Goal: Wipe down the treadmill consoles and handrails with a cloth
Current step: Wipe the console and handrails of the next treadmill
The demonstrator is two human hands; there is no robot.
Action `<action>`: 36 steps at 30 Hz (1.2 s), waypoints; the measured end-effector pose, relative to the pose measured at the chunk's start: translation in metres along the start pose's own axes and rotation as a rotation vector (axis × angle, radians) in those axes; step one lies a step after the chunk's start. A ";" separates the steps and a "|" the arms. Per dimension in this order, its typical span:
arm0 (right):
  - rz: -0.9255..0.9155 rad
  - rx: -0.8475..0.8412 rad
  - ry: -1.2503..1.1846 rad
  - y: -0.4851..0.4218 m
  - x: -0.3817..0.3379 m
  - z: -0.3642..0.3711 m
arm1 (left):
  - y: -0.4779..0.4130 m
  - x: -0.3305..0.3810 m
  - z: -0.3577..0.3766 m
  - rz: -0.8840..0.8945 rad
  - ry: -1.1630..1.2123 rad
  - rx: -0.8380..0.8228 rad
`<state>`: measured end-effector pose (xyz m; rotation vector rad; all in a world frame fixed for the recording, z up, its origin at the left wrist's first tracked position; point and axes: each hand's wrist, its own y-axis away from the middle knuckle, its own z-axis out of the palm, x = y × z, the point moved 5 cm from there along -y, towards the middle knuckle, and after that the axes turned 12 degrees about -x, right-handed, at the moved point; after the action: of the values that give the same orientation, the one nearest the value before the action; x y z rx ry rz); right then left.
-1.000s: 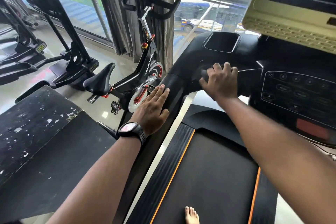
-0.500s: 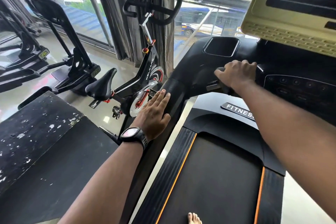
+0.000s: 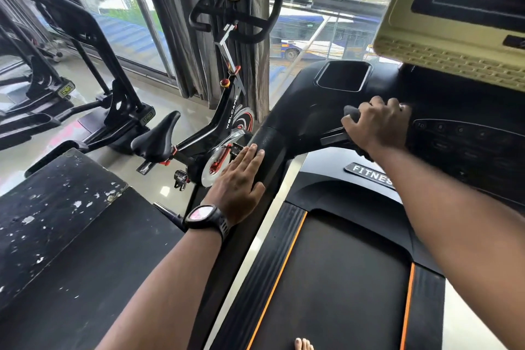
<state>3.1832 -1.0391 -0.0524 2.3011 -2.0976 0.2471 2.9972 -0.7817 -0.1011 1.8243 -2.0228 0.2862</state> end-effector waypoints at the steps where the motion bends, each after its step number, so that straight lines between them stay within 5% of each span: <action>1: 0.009 -0.046 0.007 -0.010 0.001 -0.007 | 0.000 0.000 0.000 -0.002 -0.001 0.001; 3: 0.070 -0.118 -0.011 -0.023 0.001 -0.012 | 0.000 0.000 0.001 -0.002 -0.007 0.000; 8: 0.024 0.022 0.001 0.012 -0.004 0.007 | -0.002 -0.001 0.001 -0.001 -0.004 0.015; 13: 0.024 -0.173 0.064 -0.022 -0.013 -0.008 | -0.001 0.001 0.000 -0.005 -0.011 0.016; 18: -0.054 0.009 0.004 0.013 -0.036 0.011 | -0.001 0.001 0.000 -0.010 -0.012 0.012; 22: -0.031 -0.110 0.103 -0.003 -0.051 0.002 | -0.001 0.000 0.002 -0.018 -0.012 0.009; 26: -0.103 0.016 0.037 0.025 -0.066 0.020 | -0.001 0.001 0.000 -0.023 -0.015 0.009; 31: -0.153 -0.122 0.132 0.007 -0.091 0.014 | 0.000 0.000 0.001 -0.026 -0.012 0.014; 36: -0.202 -0.040 0.048 0.021 -0.100 0.021 | -0.002 -0.002 0.002 -0.023 -0.014 0.019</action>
<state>3.1561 -0.9453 -0.0878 2.4338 -1.8147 0.2502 2.9992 -0.7806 -0.1038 1.8639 -2.0138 0.2878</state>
